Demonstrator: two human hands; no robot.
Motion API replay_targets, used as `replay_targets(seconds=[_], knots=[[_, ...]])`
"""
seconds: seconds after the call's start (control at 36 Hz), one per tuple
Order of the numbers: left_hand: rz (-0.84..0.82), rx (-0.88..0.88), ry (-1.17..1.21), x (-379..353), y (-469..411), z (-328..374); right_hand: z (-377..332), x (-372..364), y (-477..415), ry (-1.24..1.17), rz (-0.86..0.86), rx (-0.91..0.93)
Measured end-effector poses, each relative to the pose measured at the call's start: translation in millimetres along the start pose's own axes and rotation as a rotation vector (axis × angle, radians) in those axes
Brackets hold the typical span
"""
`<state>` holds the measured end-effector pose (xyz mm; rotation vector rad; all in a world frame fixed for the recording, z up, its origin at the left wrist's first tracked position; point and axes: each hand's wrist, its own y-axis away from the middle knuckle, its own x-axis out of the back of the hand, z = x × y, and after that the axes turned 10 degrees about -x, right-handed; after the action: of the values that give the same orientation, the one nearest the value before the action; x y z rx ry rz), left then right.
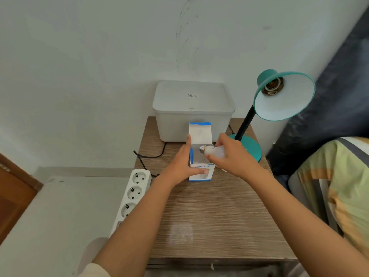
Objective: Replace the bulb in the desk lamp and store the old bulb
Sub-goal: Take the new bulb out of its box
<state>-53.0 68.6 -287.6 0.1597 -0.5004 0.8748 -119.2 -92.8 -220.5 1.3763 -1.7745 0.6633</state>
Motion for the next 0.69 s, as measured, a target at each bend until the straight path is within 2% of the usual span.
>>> replay_targets(seconds=[0.14, 0.28, 0.39, 0.53, 0.69], knots=[[-0.001, -0.023, 0.001, -0.3, 1.0, 1.9, 7.3, -4.0, 4.2, -0.124, -0.005, -0.08], [0.008, -0.024, 0.014, 0.4, 1.4, 3.0, 22.8, -9.1, -2.2, -0.319, 0.144, -0.21], [0.011, -0.034, 0.011, 0.7, 2.1, 0.0, 26.0, -8.5, -20.5, -0.374, 0.229, -0.289], [-0.001, -0.036, -0.01, -0.4, 3.2, -2.0, 21.1, -12.0, -45.9, -0.374, 0.189, -0.346], [0.008, -0.05, -0.02, -3.5, 3.2, -3.7, 16.5, -11.5, -59.0, -0.389, 0.121, -0.308]])
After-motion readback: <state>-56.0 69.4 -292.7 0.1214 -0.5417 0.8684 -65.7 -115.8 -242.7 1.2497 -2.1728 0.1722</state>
